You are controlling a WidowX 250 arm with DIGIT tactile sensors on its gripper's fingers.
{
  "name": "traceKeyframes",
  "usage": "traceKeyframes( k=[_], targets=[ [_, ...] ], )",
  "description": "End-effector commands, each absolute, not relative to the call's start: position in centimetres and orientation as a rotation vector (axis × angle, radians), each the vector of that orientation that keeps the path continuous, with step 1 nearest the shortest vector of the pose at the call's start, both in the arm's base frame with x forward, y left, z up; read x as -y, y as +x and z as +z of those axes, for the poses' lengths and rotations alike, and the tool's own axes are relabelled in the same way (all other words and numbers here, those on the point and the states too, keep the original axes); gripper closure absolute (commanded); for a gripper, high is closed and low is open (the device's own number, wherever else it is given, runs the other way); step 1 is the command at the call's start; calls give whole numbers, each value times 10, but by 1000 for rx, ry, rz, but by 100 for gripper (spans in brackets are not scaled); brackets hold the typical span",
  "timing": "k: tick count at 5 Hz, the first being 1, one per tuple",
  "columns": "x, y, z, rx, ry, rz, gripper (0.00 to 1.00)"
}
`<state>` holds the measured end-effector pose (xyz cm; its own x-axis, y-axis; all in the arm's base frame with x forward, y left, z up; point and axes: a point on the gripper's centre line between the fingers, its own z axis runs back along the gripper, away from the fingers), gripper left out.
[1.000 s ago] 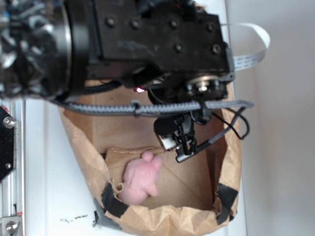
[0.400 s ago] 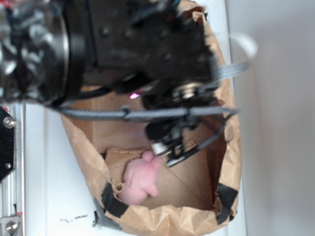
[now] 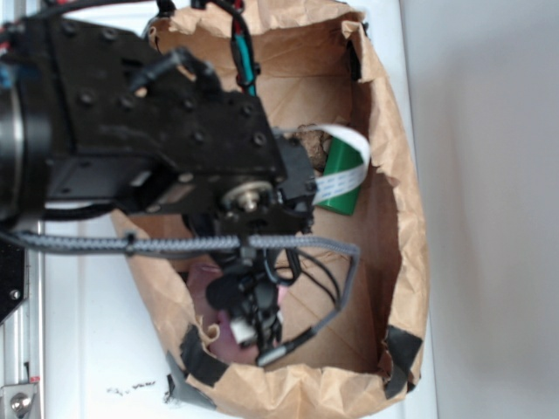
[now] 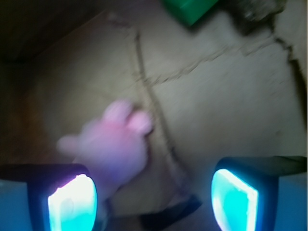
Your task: Grab the pink bunny.
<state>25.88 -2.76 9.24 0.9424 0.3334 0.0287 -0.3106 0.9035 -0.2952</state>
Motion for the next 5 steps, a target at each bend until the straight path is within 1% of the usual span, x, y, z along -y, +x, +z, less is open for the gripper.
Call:
traceKeyframes(
  k=[1,2,3,4,5],
  targets=[
    [41,264,116,167,-407,350,0],
    [47,260,107,171,-418,381,0],
    [62,241,109,152,-454,444,0],
    [72,233,110,209,-441,557,0],
    [80,230,107,244,-455,592,0]
  ],
)
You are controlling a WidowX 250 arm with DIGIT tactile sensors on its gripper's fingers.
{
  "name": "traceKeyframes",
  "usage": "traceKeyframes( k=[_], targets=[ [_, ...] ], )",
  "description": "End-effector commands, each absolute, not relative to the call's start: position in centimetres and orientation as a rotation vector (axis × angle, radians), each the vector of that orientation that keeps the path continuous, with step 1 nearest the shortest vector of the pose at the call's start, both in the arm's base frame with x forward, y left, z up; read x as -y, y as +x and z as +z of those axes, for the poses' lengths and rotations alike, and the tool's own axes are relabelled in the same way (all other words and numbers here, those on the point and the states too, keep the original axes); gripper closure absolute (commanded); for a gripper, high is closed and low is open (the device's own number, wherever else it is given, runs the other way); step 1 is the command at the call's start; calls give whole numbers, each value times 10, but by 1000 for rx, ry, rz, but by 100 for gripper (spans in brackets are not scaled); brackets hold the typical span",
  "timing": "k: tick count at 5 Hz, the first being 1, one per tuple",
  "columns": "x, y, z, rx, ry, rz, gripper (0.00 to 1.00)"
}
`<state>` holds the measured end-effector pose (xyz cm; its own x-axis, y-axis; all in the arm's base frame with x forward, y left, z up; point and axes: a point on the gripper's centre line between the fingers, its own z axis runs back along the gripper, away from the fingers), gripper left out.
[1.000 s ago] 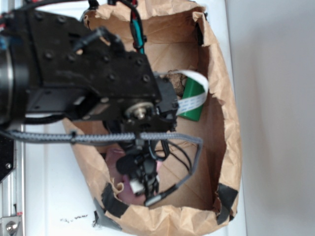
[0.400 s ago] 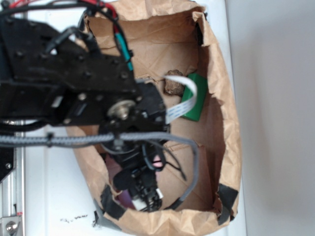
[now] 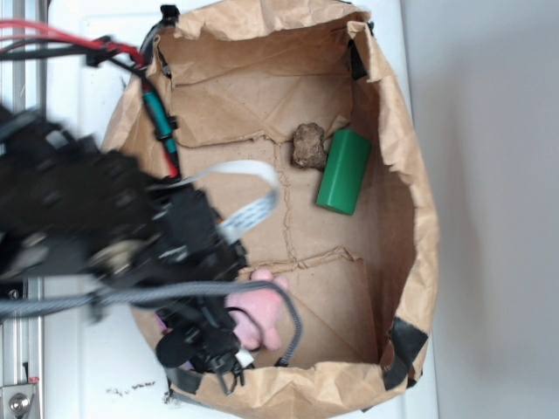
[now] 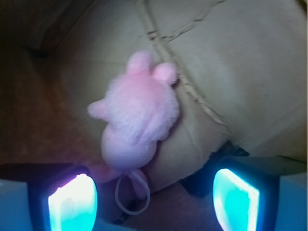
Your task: Grab the pink bunny.
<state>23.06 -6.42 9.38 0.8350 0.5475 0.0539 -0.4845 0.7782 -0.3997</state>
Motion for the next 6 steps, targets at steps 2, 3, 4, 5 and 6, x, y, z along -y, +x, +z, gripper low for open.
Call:
traceKeyframes(
  k=[2,3,4,5,6],
  targets=[
    [79,230,106,227,-446,574,0],
    [68,235,109,216,-430,591,0],
    [54,246,111,207,-401,611,0],
    [51,248,131,172,-346,563,0],
    [51,248,131,172,-346,563,0]
  ],
)
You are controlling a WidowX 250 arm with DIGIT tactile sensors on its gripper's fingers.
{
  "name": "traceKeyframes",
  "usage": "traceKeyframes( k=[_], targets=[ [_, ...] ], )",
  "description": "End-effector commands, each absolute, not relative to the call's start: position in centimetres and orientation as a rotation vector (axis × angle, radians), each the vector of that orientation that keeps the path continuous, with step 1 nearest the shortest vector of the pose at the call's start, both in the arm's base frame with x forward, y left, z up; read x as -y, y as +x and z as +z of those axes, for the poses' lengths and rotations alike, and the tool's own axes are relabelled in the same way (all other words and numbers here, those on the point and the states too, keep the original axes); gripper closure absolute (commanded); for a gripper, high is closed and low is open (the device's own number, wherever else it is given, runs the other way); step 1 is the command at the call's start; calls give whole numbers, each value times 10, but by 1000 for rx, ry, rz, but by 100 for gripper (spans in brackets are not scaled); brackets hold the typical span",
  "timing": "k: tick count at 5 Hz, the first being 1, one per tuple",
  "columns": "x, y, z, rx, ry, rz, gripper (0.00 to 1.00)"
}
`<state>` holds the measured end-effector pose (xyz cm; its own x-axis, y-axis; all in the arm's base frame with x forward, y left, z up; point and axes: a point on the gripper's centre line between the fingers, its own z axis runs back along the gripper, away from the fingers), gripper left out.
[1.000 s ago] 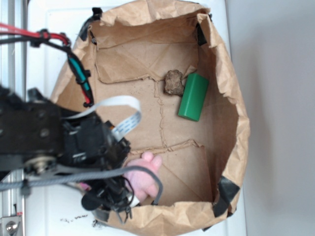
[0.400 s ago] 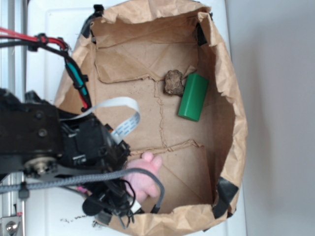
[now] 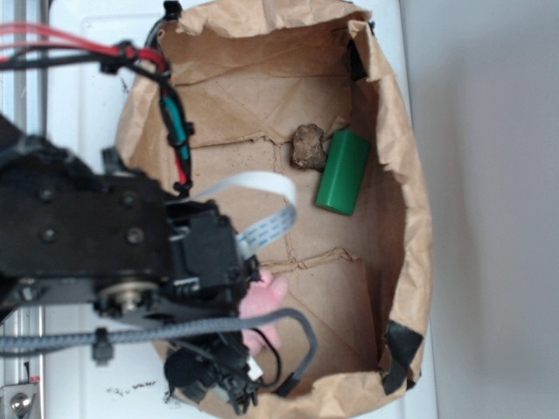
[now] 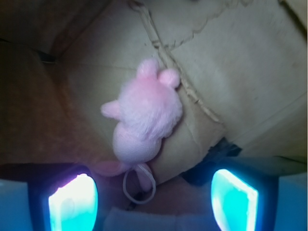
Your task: Grab the pink bunny.
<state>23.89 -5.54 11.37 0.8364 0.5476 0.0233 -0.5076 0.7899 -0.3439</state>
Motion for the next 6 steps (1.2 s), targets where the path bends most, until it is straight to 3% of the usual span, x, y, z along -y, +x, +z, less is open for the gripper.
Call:
traceKeyframes(
  k=[1,3,4,6],
  targets=[
    [51,248,131,172,-346,563,0],
    [51,248,131,172,-346,563,0],
    [51,280,95,221,-302,531,0],
    [40,318,67,219,-241,554,0]
  ],
)
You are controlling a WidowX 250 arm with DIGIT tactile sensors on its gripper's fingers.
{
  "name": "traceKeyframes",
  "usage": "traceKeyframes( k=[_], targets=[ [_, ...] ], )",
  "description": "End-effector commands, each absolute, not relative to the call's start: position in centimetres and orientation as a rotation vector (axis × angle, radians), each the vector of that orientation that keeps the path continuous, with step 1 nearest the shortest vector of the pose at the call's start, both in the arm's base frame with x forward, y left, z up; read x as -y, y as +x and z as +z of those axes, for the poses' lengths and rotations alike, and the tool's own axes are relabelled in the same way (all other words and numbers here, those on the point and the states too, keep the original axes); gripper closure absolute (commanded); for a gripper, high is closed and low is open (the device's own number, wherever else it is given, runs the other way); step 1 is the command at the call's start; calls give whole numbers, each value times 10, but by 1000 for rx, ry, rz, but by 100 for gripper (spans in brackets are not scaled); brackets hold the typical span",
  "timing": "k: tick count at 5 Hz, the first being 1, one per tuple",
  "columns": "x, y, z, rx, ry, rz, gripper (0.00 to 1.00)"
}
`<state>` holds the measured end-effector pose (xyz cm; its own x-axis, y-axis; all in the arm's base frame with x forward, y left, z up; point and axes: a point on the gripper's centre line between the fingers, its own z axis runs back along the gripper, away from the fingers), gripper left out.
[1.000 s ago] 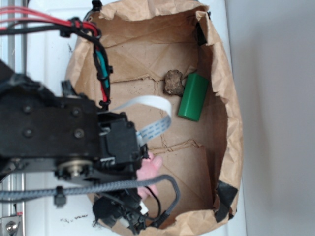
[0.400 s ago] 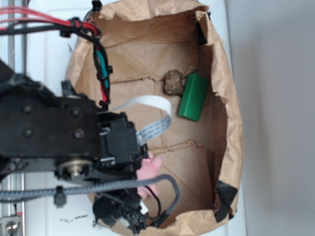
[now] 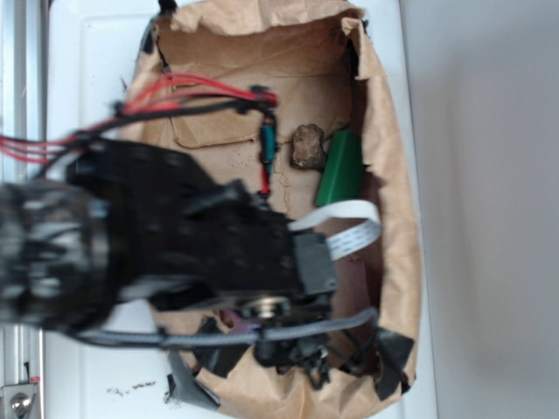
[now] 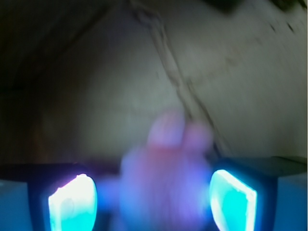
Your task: Grab the pink bunny.
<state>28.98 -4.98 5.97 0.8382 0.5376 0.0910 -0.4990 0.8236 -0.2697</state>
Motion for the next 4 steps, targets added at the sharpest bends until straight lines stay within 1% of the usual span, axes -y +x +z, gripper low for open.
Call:
traceKeyframes(
  k=[1,2,4],
  targets=[
    [44,308,64,219,-249,513,0],
    [51,296,58,223,-256,485,0],
    [52,276,61,211,-276,446,0]
  ],
)
